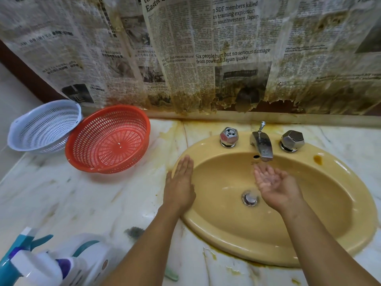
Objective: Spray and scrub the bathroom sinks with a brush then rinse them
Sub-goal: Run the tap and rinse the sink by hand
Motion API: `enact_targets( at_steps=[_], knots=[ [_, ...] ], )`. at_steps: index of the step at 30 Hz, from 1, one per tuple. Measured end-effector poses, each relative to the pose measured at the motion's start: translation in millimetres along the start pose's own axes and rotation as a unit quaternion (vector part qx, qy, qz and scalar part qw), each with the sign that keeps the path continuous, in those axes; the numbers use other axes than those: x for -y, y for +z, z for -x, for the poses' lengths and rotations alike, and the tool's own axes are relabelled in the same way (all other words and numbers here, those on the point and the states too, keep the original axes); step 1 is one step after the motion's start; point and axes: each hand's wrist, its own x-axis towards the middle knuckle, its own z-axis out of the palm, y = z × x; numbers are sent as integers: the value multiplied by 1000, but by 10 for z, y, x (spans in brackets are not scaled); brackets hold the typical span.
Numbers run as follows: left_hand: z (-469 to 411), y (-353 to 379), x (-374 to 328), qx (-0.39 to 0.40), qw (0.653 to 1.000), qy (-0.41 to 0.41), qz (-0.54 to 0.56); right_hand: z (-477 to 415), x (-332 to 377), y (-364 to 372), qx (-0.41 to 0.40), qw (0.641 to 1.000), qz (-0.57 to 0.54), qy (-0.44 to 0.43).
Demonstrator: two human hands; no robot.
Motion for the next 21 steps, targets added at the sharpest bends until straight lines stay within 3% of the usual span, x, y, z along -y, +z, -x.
enact_targets(
  at_steps=[7,12,14,18,21],
  knots=[
    [-7,5,-32,-26,1000,-4,2,7,-8,-42,-6,1000,16,4],
    [230,46,-97,-47,997,-27,55,183,-352,246,38,990,130,27],
    [339,112,-67,-50,996,-32,69,363,-586,442,75,966,244,42],
    [619,245,-14,-68,991,-22,110,707,-938,629,153,866,472,56],
    [933,240,-76,-56,989,-21,137,724,-921,514,108,868,485,8]
  ],
)
